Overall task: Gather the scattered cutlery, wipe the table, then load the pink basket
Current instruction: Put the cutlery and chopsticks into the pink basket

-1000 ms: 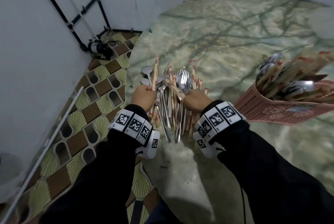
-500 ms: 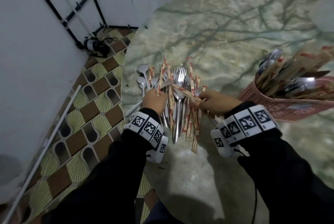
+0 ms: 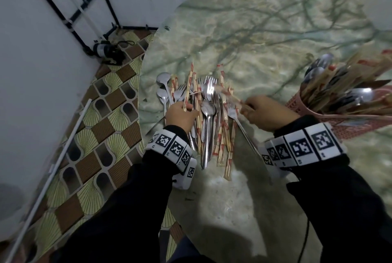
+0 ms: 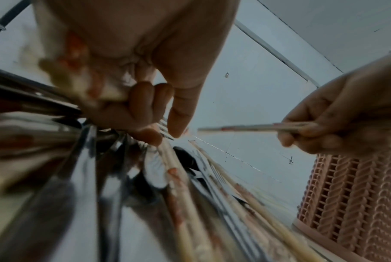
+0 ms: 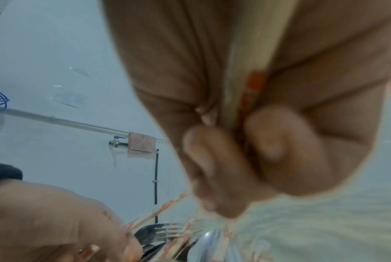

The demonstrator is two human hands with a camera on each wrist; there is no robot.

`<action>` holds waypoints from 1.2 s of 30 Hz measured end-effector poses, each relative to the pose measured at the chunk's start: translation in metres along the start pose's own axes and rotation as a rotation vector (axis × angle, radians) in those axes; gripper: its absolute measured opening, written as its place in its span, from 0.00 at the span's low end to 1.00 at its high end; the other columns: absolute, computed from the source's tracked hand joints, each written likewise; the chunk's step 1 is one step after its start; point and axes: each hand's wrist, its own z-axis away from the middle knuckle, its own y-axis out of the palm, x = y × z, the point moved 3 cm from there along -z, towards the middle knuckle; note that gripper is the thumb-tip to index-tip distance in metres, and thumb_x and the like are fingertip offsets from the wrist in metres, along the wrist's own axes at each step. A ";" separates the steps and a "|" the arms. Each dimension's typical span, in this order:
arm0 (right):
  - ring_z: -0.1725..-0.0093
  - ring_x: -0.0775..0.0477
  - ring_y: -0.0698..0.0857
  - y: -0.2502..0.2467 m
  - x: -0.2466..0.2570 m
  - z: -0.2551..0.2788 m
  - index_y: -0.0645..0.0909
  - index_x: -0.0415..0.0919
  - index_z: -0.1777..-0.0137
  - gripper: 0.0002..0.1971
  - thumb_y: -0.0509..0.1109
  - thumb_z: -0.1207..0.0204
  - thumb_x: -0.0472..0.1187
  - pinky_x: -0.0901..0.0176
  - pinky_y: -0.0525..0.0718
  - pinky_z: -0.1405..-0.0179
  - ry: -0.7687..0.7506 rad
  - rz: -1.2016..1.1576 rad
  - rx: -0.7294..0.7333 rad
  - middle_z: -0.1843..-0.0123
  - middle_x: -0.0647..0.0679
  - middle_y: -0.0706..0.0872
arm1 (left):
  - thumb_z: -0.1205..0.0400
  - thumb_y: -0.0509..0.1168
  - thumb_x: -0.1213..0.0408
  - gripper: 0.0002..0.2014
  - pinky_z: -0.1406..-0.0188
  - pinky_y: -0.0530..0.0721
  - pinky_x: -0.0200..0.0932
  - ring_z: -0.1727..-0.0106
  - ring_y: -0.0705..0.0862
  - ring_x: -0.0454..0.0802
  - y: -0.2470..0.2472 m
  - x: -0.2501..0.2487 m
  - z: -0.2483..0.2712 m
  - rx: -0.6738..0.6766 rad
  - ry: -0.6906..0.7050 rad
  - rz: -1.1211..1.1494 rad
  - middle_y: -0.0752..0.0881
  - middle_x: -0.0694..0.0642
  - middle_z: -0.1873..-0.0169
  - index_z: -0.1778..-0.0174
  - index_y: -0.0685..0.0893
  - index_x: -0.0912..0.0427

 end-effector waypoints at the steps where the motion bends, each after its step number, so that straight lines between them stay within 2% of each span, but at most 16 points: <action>1: 0.65 0.50 0.75 0.000 0.001 -0.004 0.74 0.39 0.51 0.06 0.56 0.16 0.36 0.65 0.68 0.74 -0.005 -0.103 -0.056 0.64 0.49 0.75 | 0.24 0.68 0.69 0.05 0.75 0.73 0.34 0.73 0.75 0.42 0.000 -0.002 0.001 -0.004 0.005 -0.010 0.82 0.52 0.64 0.53 0.83 0.61; 4: 0.70 0.55 0.73 0.014 0.014 -0.019 0.73 0.40 0.48 0.02 0.59 0.17 0.36 0.72 0.73 0.80 0.012 -0.505 -0.128 0.62 0.50 0.75 | 0.24 0.66 0.70 0.02 0.77 0.73 0.34 0.74 0.76 0.46 0.004 -0.004 0.002 -0.010 0.004 -0.048 0.82 0.55 0.68 0.60 0.84 0.63; 6: 0.70 0.57 0.74 0.030 0.024 -0.035 0.77 0.37 0.48 0.04 0.64 0.21 0.33 0.77 0.74 0.81 0.024 -0.621 -0.153 0.60 0.50 0.77 | 0.25 0.66 0.71 0.04 0.76 0.75 0.36 0.74 0.78 0.49 0.007 -0.004 0.002 -0.014 0.000 -0.050 0.82 0.57 0.71 0.66 0.83 0.64; 8: 0.63 0.52 0.81 0.044 0.033 -0.054 0.80 0.35 0.49 0.06 0.68 0.24 0.33 0.68 0.84 0.67 0.033 -0.628 -0.202 0.55 0.45 0.81 | 0.26 0.69 0.70 0.03 0.72 0.76 0.38 0.68 0.80 0.53 0.008 -0.005 0.000 -0.031 -0.006 -0.051 0.83 0.58 0.69 0.66 0.84 0.65; 10: 0.55 0.43 0.84 0.051 0.039 -0.069 0.83 0.34 0.49 0.07 0.70 0.26 0.34 0.54 0.86 0.55 0.050 -0.575 -0.240 0.54 0.42 0.84 | 0.26 0.70 0.68 0.04 0.66 0.77 0.39 0.63 0.82 0.55 0.007 -0.006 -0.003 -0.051 0.001 -0.074 0.86 0.61 0.65 0.63 0.85 0.65; 12: 0.59 0.43 0.81 0.053 0.043 -0.080 0.84 0.33 0.56 0.06 0.69 0.25 0.37 0.58 0.79 0.66 0.059 -0.478 -0.253 0.64 0.45 0.81 | 0.25 0.70 0.67 0.04 0.60 0.77 0.42 0.58 0.84 0.59 0.007 -0.007 -0.005 -0.058 0.017 -0.126 0.87 0.63 0.60 0.60 0.86 0.65; 14: 0.65 0.46 0.77 0.054 0.044 -0.088 0.77 0.37 0.69 0.11 0.69 0.26 0.39 0.63 0.68 0.77 0.074 -0.407 -0.255 0.72 0.48 0.75 | 0.25 0.69 0.67 0.05 0.58 0.78 0.43 0.55 0.85 0.60 0.007 -0.009 -0.007 -0.061 0.020 -0.169 0.88 0.63 0.61 0.65 0.84 0.64; 15: 0.66 0.46 0.76 0.055 0.043 -0.091 0.74 0.38 0.72 0.14 0.70 0.26 0.39 0.63 0.67 0.78 0.081 -0.378 -0.250 0.74 0.49 0.74 | 0.25 0.68 0.68 0.09 0.61 0.77 0.44 0.57 0.85 0.61 0.007 -0.010 -0.008 -0.064 0.015 -0.180 0.86 0.62 0.65 0.71 0.80 0.62; 17: 0.67 0.46 0.77 0.057 0.042 -0.095 0.76 0.37 0.68 0.12 0.71 0.26 0.41 0.62 0.69 0.77 0.090 -0.337 -0.230 0.74 0.49 0.74 | 0.24 0.65 0.68 0.16 0.69 0.71 0.43 0.64 0.79 0.59 0.006 -0.013 -0.008 -0.079 -0.014 -0.224 0.76 0.56 0.76 0.77 0.70 0.60; 20: 0.66 0.46 0.78 0.058 0.040 -0.101 0.80 0.35 0.60 0.06 0.71 0.27 0.39 0.62 0.69 0.78 0.096 -0.320 -0.210 0.70 0.46 0.77 | 0.24 0.65 0.67 0.18 0.75 0.66 0.40 0.67 0.73 0.54 0.005 -0.019 -0.007 -0.073 -0.026 -0.307 0.69 0.54 0.77 0.77 0.66 0.62; 22: 0.64 0.45 0.79 0.057 0.035 -0.102 0.82 0.31 0.56 0.07 0.71 0.28 0.36 0.63 0.70 0.78 0.113 -0.345 -0.211 0.69 0.44 0.78 | 0.24 0.65 0.68 0.16 0.76 0.66 0.40 0.68 0.73 0.54 0.007 -0.020 -0.008 -0.042 0.007 -0.335 0.69 0.54 0.77 0.76 0.69 0.63; 24: 0.69 0.47 0.78 0.055 0.030 -0.102 0.83 0.29 0.54 0.09 0.71 0.28 0.36 0.63 0.71 0.79 0.118 -0.381 -0.214 0.71 0.46 0.76 | 0.23 0.64 0.68 0.10 0.79 0.65 0.39 0.67 0.74 0.54 0.007 -0.020 -0.009 -0.001 0.028 -0.346 0.70 0.53 0.76 0.70 0.77 0.67; 26: 0.72 0.51 0.76 0.054 0.027 -0.100 0.83 0.29 0.53 0.10 0.72 0.28 0.37 0.63 0.71 0.78 0.125 -0.395 -0.208 0.71 0.48 0.76 | 0.22 0.64 0.68 0.07 0.82 0.62 0.37 0.67 0.74 0.54 0.006 -0.019 -0.009 0.029 0.024 -0.358 0.70 0.53 0.75 0.64 0.77 0.67; 28: 0.72 0.50 0.76 0.052 0.027 -0.098 0.83 0.28 0.52 0.11 0.71 0.28 0.37 0.62 0.73 0.77 0.122 -0.396 -0.189 0.70 0.46 0.77 | 0.21 0.64 0.66 0.11 0.81 0.63 0.37 0.71 0.73 0.52 0.005 -0.021 -0.007 0.074 0.010 -0.329 0.71 0.54 0.75 0.68 0.74 0.66; 31: 0.63 0.43 0.80 0.043 0.031 -0.094 0.83 0.25 0.52 0.12 0.68 0.25 0.38 0.58 0.76 0.67 0.092 -0.433 -0.156 0.63 0.39 0.81 | 0.20 0.62 0.61 0.17 0.78 0.64 0.39 0.75 0.70 0.48 0.002 -0.030 -0.002 0.143 0.011 -0.283 0.72 0.54 0.76 0.74 0.70 0.61; 36: 0.60 0.43 0.79 0.022 0.032 -0.089 0.81 0.31 0.52 0.12 0.62 0.20 0.40 0.63 0.69 0.77 0.088 -0.430 -0.197 0.63 0.41 0.80 | 0.18 0.57 0.67 0.16 0.82 0.63 0.37 0.84 0.70 0.43 -0.002 -0.034 0.011 0.294 -0.053 -0.015 0.84 0.57 0.72 0.75 0.74 0.60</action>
